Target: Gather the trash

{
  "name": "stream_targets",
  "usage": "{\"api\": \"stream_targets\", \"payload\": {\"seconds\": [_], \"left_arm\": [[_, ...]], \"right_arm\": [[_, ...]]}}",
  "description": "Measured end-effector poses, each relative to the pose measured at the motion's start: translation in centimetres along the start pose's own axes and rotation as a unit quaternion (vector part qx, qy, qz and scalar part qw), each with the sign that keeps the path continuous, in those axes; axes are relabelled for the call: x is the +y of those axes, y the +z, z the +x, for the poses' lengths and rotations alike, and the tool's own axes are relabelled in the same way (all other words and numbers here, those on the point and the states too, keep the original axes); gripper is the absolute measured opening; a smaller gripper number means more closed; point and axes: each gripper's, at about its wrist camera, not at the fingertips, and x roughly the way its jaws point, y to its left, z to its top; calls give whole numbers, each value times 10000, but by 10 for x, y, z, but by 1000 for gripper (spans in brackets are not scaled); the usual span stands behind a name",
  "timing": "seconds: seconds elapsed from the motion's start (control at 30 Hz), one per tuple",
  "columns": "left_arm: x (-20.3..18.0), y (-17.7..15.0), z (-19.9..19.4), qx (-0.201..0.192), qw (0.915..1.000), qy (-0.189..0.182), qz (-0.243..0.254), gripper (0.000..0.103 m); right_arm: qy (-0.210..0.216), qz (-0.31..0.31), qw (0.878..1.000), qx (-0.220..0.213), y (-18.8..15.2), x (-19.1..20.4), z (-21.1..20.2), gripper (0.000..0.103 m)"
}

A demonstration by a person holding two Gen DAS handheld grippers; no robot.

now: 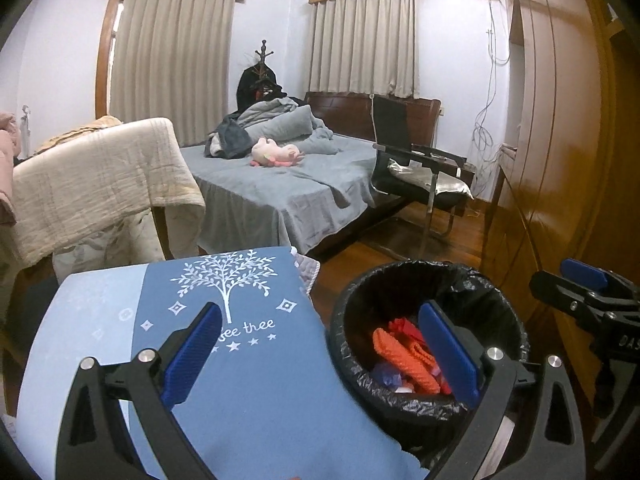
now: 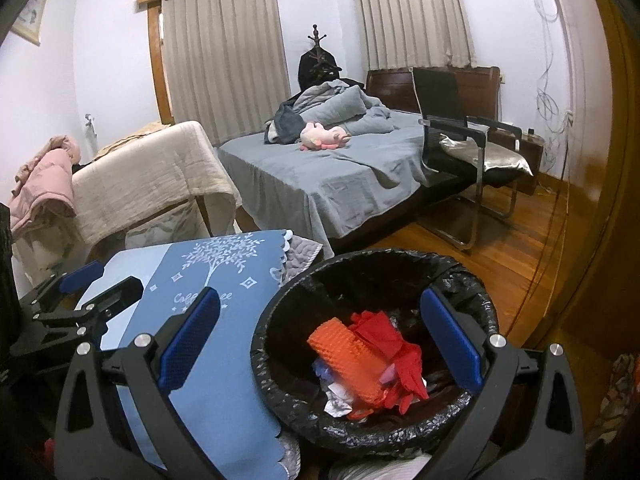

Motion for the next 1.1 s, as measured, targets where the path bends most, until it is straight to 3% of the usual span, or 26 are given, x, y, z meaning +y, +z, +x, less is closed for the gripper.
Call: {"api": "stream_targets", "payload": {"seconds": [1.1], "left_arm": [[12,1,-12,-50,9999,118,-7,97]], "right_arm": [[38,-115,9999,13,2,8,2,98]]}}
